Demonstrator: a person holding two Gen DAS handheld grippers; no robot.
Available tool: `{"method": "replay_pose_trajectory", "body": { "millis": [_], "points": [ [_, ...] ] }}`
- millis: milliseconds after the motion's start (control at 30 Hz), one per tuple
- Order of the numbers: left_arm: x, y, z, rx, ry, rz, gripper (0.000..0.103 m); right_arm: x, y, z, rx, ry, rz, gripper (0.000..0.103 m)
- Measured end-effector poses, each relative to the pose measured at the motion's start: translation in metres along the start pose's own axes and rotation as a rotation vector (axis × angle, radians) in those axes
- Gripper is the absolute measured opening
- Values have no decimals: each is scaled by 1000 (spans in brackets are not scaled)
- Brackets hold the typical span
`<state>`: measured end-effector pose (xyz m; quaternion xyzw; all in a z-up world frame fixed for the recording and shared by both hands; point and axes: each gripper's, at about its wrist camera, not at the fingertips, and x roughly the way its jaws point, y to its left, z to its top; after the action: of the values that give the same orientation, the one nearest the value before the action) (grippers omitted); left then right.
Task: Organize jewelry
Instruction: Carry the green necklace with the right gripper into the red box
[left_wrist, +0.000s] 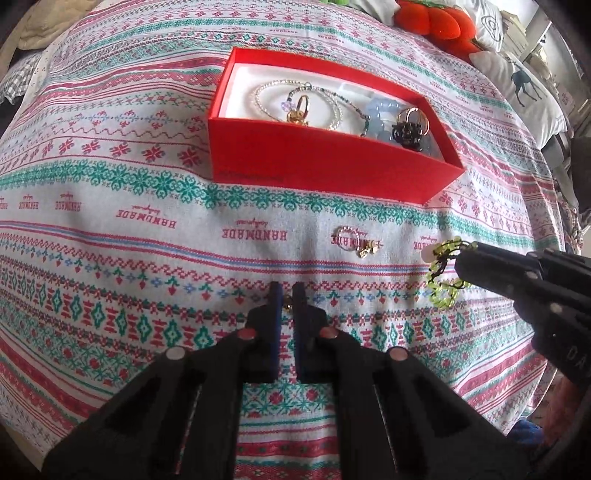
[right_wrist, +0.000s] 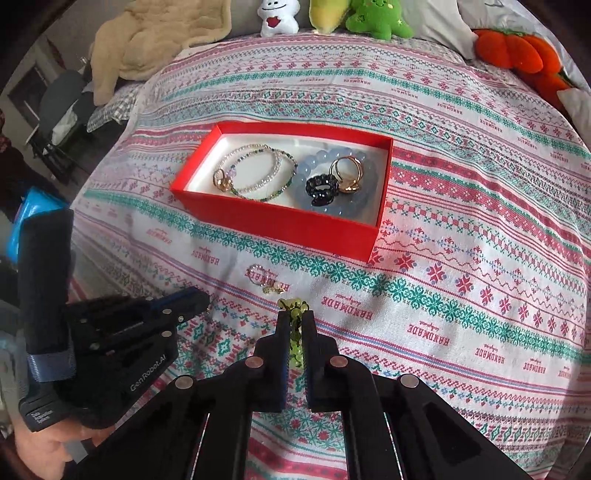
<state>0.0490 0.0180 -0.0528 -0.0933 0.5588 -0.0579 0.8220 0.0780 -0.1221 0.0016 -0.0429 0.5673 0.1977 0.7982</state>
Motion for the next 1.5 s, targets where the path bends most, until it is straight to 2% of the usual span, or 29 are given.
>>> {"method": "replay_pose_trajectory", "body": {
  "millis": [600, 933, 1133, 1300, 1500],
  "points": [
    [-50, 32, 9, -93, -85, -105, 6, -20, -5, 1, 20, -70, 13, 6],
    [-87, 45, 39, -165, -221, -199, 6, -49, -18, 20, 87, -189, 81, 6],
    [-80, 35, 59, -186, -239, -243, 6, -52, -24, 37, 143, -245, 126, 6],
    [-71, 29, 70, -174, -252, -251, 6, -48, -26, 49, 183, -291, 157, 6],
    [-47, 34, 81, -217, -221, -251, 6, -31, -31, 62, 196, -290, 141, 6]
  ]
}}
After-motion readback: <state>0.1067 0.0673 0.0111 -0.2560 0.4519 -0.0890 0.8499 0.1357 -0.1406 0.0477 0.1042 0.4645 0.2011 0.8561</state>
